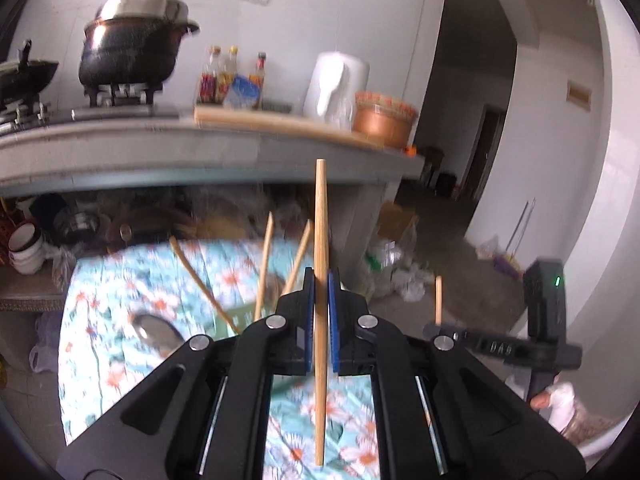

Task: Organize utensils
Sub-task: 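Lift the held chopsticks with both grippers up toward the green holder, then lower both chopsticks into the green holder and open the left gripper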

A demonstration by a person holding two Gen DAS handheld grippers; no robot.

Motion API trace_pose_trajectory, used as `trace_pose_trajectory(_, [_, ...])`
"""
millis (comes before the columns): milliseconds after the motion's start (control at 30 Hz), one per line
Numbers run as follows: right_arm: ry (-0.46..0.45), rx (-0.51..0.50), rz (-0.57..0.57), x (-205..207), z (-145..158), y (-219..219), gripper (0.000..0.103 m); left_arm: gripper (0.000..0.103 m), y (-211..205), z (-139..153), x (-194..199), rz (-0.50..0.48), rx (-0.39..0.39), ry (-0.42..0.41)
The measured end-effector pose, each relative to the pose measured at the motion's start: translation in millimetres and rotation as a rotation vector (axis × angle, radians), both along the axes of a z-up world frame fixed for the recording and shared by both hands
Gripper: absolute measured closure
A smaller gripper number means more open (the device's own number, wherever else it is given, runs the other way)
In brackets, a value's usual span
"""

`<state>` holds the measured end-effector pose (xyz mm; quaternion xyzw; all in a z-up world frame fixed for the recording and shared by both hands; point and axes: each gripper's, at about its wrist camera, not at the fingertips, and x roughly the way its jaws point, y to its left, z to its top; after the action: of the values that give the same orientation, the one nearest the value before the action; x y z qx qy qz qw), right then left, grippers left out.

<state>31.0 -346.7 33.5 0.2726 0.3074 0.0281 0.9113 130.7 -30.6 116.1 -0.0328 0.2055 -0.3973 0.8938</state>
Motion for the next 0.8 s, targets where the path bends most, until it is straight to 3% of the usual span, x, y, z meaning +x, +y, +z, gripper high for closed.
trace_pose_trajectory(200, [-0.056, -0.021, 0.013, 4.5, 24.3, -0.9, 0.097, 0.097, 12.0, 43.7, 8.7, 0.088, -0.131, -0.137])
trace_pose_trajectory(400, [-0.100, -0.035, 0.029, 7.6, 44.1, 1.6, 0.097, 0.097, 3.9, 44.4, 40.5, 0.174, -0.178, -0.172])
trace_pose_trajectory(800, [-0.163, -0.075, 0.074, 23.2, 73.5, 11.8, 0.097, 0.097, -32.8, -27.8, 85.3, 0.233, -0.030, -0.157])
